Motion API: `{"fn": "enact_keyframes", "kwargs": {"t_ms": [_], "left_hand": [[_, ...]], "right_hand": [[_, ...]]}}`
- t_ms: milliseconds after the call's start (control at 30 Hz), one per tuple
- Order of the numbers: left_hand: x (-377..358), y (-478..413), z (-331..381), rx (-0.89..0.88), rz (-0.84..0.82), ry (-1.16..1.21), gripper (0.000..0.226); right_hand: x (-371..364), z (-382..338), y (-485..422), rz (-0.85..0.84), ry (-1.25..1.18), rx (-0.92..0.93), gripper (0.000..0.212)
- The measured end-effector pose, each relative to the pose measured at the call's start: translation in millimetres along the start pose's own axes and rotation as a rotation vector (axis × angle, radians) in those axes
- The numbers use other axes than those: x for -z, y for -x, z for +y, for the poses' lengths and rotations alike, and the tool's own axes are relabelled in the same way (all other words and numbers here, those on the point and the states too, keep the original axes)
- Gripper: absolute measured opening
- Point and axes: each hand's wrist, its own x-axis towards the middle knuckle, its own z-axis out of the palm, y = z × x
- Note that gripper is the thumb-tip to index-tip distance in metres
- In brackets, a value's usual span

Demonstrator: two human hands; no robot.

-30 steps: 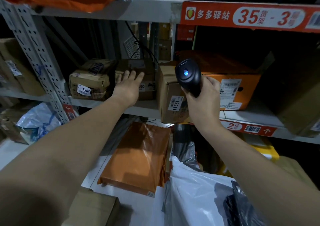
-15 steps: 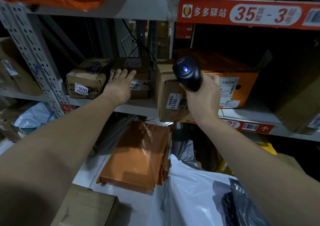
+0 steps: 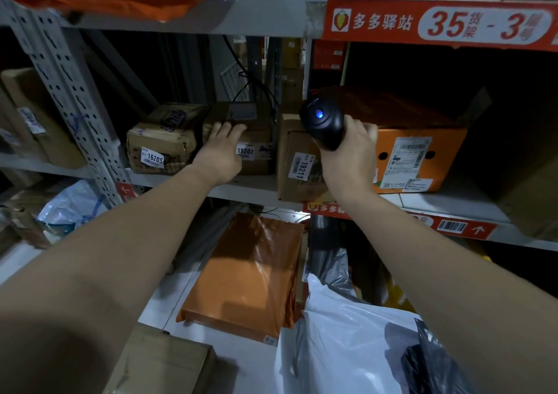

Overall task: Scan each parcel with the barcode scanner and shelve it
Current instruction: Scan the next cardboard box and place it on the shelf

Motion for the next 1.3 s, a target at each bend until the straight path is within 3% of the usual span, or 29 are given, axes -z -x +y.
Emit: {"fn": "enact_keyframes", "kwargs": {"t_ms": [333,500,800,1067,1300], "left_hand": [[2.9,4.2,10.6,0.043,0.010,0.089,0.075],[16.5,5.8,17.2,0.056,-0.055,0.107,0.074],[17.6,88.4,67.8,0.201,-0.097,0.316,0.087],[28.6,191.3,154.0,0.350,-0.108,0.547,0.074],[42.0,197.9,214.3,0.271,-0.079,0.633,0.062]], "right_hand": [[-46.0,6.0,-34.3,-0.052,0.075,-0.045,0.030],[-41.7,8.8,-45.3,-0.186,-0.052,-0.168,0.029],[64.0,19.2,4.5,-0.149,-0.486,-0.367,0.021],[155.8,53.7,38.3,-0.127,-0.386,-0.465,0.020],[193.4,86.6,45.2,-0.097,-0.418,-0.568,0.021]]}}
